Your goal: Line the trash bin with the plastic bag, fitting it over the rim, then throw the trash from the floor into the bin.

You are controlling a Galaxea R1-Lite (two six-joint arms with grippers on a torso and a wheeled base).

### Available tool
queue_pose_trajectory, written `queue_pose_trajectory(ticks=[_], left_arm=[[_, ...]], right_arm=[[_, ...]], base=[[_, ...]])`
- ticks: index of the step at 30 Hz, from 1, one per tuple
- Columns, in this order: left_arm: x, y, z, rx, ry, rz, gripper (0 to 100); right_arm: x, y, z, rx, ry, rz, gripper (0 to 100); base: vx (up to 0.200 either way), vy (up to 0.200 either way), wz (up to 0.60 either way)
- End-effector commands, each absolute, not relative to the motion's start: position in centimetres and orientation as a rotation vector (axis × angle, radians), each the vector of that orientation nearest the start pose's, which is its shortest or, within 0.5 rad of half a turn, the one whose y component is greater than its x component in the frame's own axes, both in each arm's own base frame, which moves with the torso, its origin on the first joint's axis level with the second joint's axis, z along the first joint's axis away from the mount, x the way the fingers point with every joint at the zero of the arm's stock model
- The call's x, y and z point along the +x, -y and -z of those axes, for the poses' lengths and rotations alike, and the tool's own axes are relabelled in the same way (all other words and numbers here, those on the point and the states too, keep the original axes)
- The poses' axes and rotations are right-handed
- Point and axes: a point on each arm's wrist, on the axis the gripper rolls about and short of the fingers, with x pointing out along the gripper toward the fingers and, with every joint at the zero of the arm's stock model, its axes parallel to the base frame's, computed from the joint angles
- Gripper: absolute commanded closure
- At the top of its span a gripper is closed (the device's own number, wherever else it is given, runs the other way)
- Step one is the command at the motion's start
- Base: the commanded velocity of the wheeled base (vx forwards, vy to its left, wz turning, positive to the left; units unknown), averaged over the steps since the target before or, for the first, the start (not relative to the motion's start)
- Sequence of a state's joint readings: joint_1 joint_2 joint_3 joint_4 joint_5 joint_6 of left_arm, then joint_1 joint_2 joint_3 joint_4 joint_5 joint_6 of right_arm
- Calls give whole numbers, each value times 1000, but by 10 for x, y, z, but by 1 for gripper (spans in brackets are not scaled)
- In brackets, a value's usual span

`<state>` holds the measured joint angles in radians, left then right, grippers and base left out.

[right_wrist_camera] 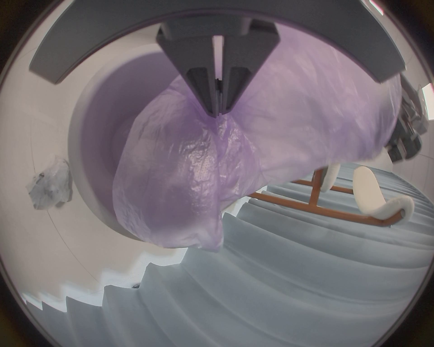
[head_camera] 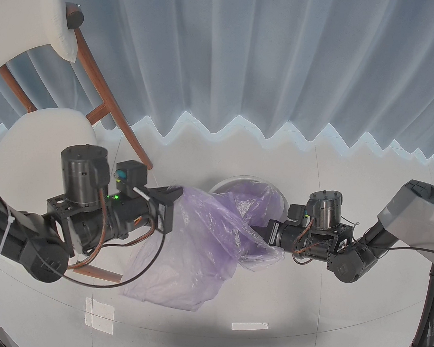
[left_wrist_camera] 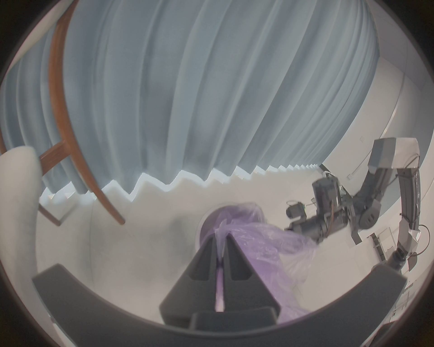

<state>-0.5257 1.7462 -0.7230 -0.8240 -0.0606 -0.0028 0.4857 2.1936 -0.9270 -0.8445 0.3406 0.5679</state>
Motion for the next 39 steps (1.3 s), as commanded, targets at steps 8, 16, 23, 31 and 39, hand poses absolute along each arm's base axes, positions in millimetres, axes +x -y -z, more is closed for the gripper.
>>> queue_pose_trajectory(ticks=[8,16,23,31,39], left_arm=[[323,252,-167,-4,-45,714,100],[315,286,-164,-74,-49,750,100],[315,294,-149,-71,-21,750,100],[302,282,-153,-58,-28,748,100],[301,281,-158,-62,-18,749,100]], right_arm=[[317,-176,-69,424,-632,-664,100],[298,-122,-147,483,-490,-578,100],[275,-63,-164,518,-512,-400,100],[224,-52,-111,341,-658,-411,100],[231,-80,-81,275,-616,-539,0]], base=[[0,0,0],[0,0,0],[0,0,0],[0,0,0],[0,0,0]])
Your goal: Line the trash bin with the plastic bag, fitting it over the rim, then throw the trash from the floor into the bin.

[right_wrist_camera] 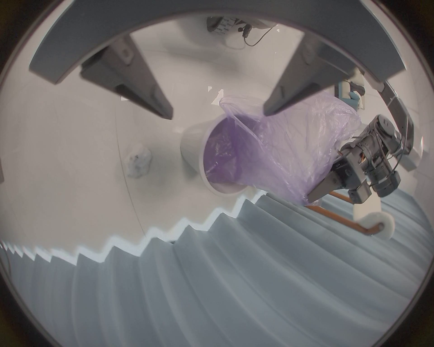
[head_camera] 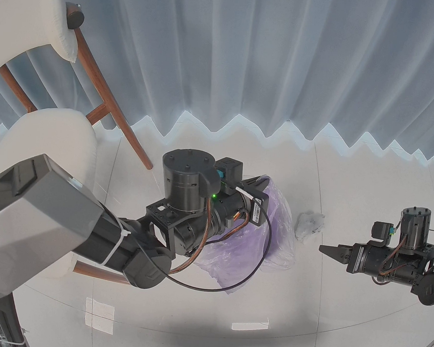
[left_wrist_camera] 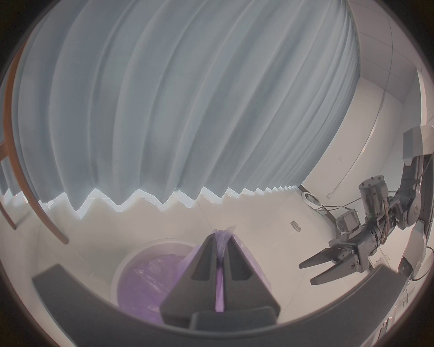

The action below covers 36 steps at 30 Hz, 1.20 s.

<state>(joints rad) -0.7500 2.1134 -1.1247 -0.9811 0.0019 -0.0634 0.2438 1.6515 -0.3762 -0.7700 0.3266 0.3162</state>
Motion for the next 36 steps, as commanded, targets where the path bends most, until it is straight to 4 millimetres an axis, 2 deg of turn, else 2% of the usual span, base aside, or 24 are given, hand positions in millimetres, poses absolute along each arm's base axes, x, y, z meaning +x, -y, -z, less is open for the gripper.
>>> queue_pose_trajectory(ticks=[1,7,18,21,25,26,31,35,36], left_arm=[[301,281,-158,-62,-18,749,100],[301,281,-160,-63,-11,749,100],[300,282,-159,-62,-13,752,100],[299,283,-159,-63,-13,755,100],[298,283,-160,-64,-10,756,100],[298,283,-160,-64,-9,756,100],[300,283,-161,-77,24,750,100],[304,284,-166,-85,60,703,100],[302,286,-169,-88,71,698,100]], right_arm=[[232,-81,-81,274,-609,-542,0],[257,-96,-67,246,-582,-571,0],[286,-125,-50,219,-573,-597,0],[308,-133,-42,221,-524,-579,0],[321,-138,-41,224,-480,-563,0],[321,-138,-41,224,-479,-562,100],[315,-136,-44,223,-474,-553,100],[313,-129,-55,234,-431,-542,100],[314,-119,-67,251,-392,-519,100]], base=[[0,0,0],[0,0,0],[0,0,0],[0,0,0],[0,0,0],[0,0,0],[0,0,0],[0,0,0],[0,0,0]])
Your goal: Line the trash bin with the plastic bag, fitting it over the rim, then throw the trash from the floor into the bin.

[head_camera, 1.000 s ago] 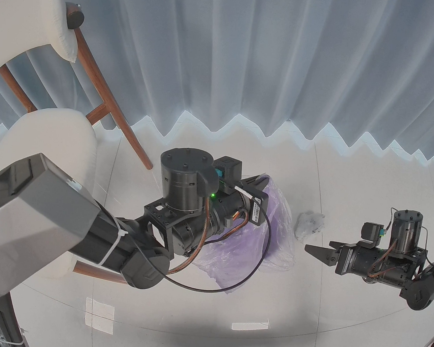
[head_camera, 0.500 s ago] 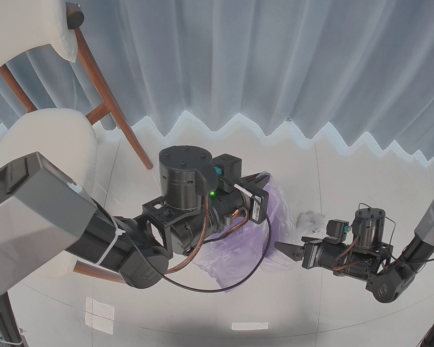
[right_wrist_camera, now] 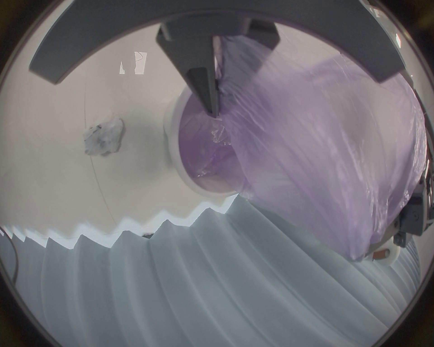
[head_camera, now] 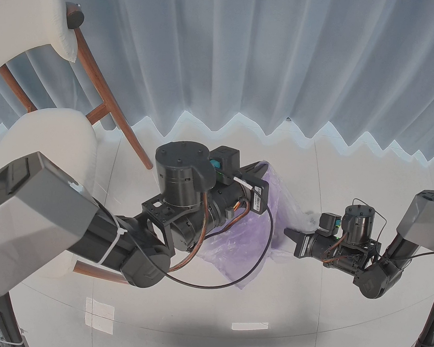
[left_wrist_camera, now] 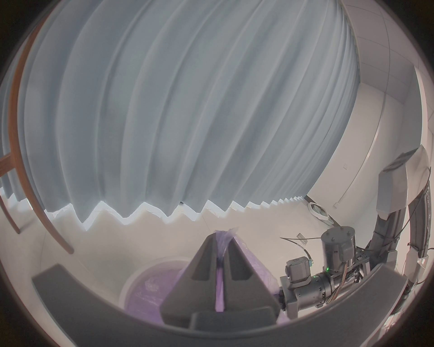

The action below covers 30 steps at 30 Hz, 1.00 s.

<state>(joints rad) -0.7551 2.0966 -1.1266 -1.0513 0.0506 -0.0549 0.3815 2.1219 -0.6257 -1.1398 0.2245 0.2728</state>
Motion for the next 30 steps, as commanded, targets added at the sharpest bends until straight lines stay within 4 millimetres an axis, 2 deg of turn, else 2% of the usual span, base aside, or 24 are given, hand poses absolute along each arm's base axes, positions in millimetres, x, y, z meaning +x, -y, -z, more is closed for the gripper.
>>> queue_pose_trajectory(ticks=[1,2,4,5,7,15,18,22,24,26,30], left_arm=[[300,287,-170,-88,71,703,100],[295,290,-169,-84,65,713,0],[295,290,-169,-84,65,713,0],[283,293,-168,-83,57,747,0],[269,288,-167,-72,30,766,0],[210,237,-153,-4,-102,835,0],[195,215,-157,8,-112,839,0],[180,191,-165,5,-112,849,0],[178,187,-164,6,-121,851,0],[170,172,-157,8,-175,837,0],[169,168,-149,-65,-249,813,0]], right_arm=[[313,-117,-70,253,-384,-515,100],[313,-111,-78,260,-359,-503,100],[313,-111,-79,260,-358,-502,100],[314,-95,-89,268,-320,-463,100],[316,-85,-94,275,-304,-438,100],[315,-69,-91,283,-312,-396,100],[311,-66,-89,282,-325,-391,100],[307,-65,-87,278,-338,-390,100],[306,-66,-86,276,-341,-391,100],[304,-65,-85,275,-348,-390,100],[303,-66,-85,273,-348,-393,100]], base=[[0,0,0],[0,0,0],[0,0,0],[0,0,0],[0,0,0],[0,0,0],[0,0,0],[0,0,0],[0,0,0],[0,0,0],[0,0,0]])
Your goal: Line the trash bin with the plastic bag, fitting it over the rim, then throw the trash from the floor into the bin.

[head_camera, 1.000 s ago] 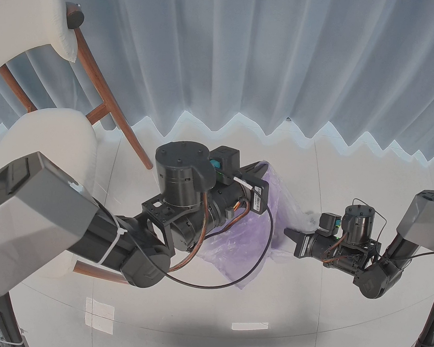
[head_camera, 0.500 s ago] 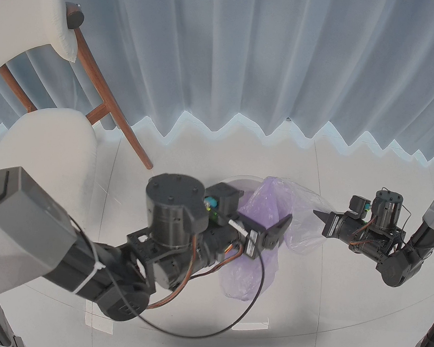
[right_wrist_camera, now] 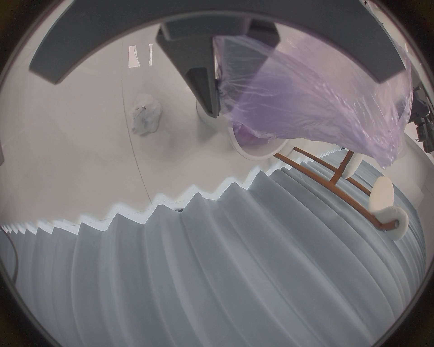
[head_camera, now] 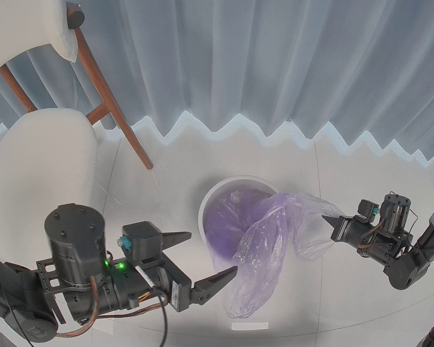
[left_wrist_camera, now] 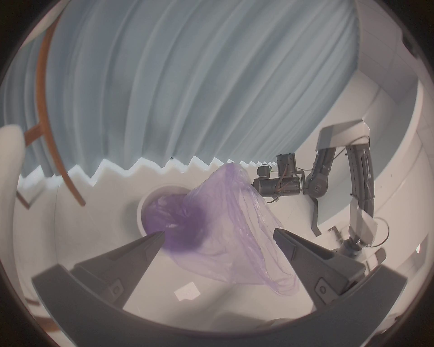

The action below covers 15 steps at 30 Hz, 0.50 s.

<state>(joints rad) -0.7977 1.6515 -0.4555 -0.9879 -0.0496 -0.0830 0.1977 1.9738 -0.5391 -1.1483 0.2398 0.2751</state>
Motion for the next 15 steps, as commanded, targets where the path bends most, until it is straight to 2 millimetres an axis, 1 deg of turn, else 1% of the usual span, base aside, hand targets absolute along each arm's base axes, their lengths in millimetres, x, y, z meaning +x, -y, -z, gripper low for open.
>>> queue_pose_trajectory(ticks=[1,4,7,8,11,15], left_arm=[[169,171,-147,-93,-269,808,0],[168,179,-139,-119,-322,794,0],[166,182,-134,-129,-350,781,0],[165,188,-131,-148,-371,790,0],[167,193,-132,-176,-380,794,0],[177,203,-119,-201,-443,791,0]], right_arm=[[303,-66,-86,273,-345,-391,100],[302,-66,-89,273,-337,-392,100],[302,-66,-89,271,-337,-391,100],[302,-65,-89,271,-336,-389,100],[302,-65,-88,271,-338,-386,100],[303,-66,-89,249,-330,-390,100]], base=[[0,0,0],[0,0,0],[0,0,0],[0,0,0],[0,0,0],[0,0,0]])
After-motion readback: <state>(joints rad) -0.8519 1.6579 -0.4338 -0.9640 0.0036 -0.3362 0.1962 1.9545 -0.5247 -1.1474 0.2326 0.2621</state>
